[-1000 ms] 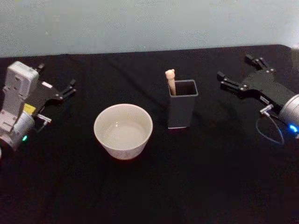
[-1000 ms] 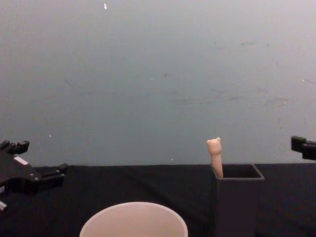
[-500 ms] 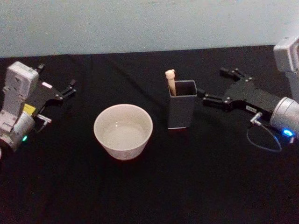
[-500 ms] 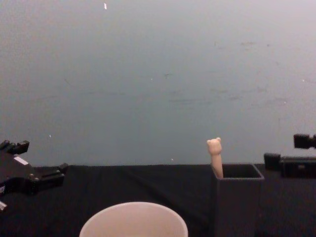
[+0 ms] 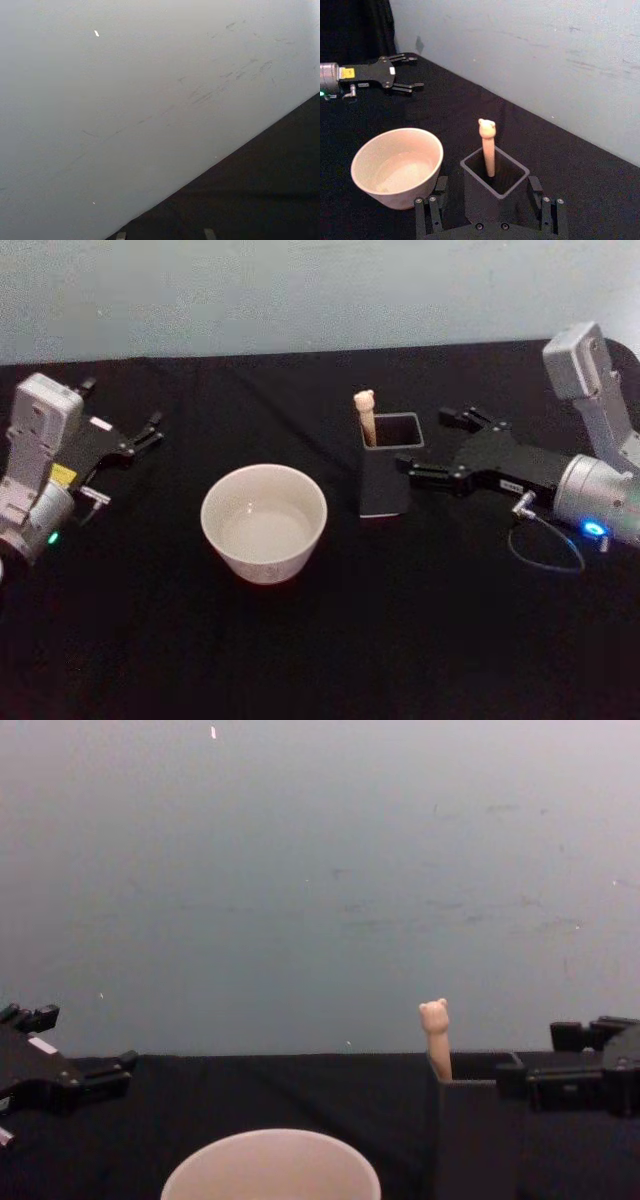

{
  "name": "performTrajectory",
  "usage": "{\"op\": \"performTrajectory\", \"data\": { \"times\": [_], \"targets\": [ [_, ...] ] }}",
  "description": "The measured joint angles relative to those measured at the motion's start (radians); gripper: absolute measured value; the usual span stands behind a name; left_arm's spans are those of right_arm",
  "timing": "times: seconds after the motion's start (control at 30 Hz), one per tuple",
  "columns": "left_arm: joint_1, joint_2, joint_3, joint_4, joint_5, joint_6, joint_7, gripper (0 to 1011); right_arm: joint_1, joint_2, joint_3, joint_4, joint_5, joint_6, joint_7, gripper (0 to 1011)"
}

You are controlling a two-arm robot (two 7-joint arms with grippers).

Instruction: Pick up the stirring spoon with one hand, stir inside the cup, then place it back in its original position.

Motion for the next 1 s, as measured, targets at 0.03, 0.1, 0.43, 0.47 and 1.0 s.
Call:
{"op": "performTrajectory", "data": {
  "times": [0.03,0.1,0.43,0.47,1.0],
  "targets": [
    [0.000,0.000,0.000,0.000,0.000,0.000,0.000,1001,0.003,-0.001,-0.002,0.001,0.000,0.003,0.002,1002],
    [0.000,0.000,0.000,0.000,0.000,0.000,0.000,1001,0.013,-0.003,-0.008,0.003,-0.003,0.012,0.007,1002],
    [0.000,0.000,0.000,0.000,0.000,0.000,0.000,1001,0.076,-0.030,-0.042,0.047,-0.008,0.060,0.026,1002],
    [0.000,0.000,0.000,0.000,0.000,0.000,0.000,1001,0.081,-0.033,-0.044,0.052,-0.008,0.061,0.027,1003],
    [0.000,0.000,0.000,0.000,0.000,0.000,0.000,1001,0.159,-0.093,-0.080,0.135,-0.047,0.029,0.018,1002]
  ]
}}
